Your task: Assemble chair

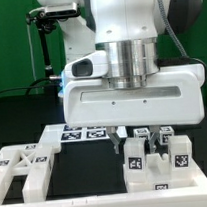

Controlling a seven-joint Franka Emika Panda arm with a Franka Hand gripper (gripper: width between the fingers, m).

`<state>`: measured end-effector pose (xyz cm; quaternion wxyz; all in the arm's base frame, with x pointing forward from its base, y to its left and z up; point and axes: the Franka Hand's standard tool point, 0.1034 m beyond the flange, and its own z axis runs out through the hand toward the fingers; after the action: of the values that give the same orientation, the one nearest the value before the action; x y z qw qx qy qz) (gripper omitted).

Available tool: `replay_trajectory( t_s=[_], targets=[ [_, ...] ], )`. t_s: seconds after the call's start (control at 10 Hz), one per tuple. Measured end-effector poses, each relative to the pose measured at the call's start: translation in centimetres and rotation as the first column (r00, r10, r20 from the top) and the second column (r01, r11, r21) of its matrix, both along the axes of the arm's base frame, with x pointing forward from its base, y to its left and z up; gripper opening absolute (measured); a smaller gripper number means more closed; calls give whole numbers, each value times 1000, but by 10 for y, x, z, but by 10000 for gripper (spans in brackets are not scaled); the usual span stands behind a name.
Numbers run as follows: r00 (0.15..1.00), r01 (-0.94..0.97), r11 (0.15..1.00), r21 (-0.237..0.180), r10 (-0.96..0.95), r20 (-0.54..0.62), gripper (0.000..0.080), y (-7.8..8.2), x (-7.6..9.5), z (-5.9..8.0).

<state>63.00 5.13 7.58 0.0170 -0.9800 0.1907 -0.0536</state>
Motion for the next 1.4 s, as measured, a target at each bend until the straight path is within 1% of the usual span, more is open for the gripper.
replay_trajectory(
  t_s=[0.2, 0.3, 0.4, 0.5, 0.6, 0.7, 0.8, 0.9, 1.0, 1.1, 1.2, 1.4],
  targets=[
    [971, 239, 970, 40, -239, -8, 288, -2, -1, -1],
    [930, 367, 929, 54, -366, -17, 288, -3, -1, -1],
    [879, 477, 876, 65, -477, -27, 288, -2, -1, -1],
    [750, 661, 746, 75, -660, -45, 288, 0, -2, -1],
    [696, 718, 692, 78, -716, -50, 288, 0, -2, -1],
    [696, 717, 692, 79, -716, -51, 289, 0, -2, -1],
    [710, 704, 706, 78, -703, -49, 466, 0, -2, -1],
    [727, 686, 723, 77, -685, -47, 466, 1, -2, -1],
    [733, 680, 729, 80, -679, -45, 604, 5, -2, -1],
    [765, 643, 762, 77, -642, -41, 604, 9, -2, -1],
    [826, 564, 823, 69, -563, -32, 641, 7, -2, -1],
    [893, 449, 892, 57, -449, -22, 647, 7, -2, -1]
  ],
)
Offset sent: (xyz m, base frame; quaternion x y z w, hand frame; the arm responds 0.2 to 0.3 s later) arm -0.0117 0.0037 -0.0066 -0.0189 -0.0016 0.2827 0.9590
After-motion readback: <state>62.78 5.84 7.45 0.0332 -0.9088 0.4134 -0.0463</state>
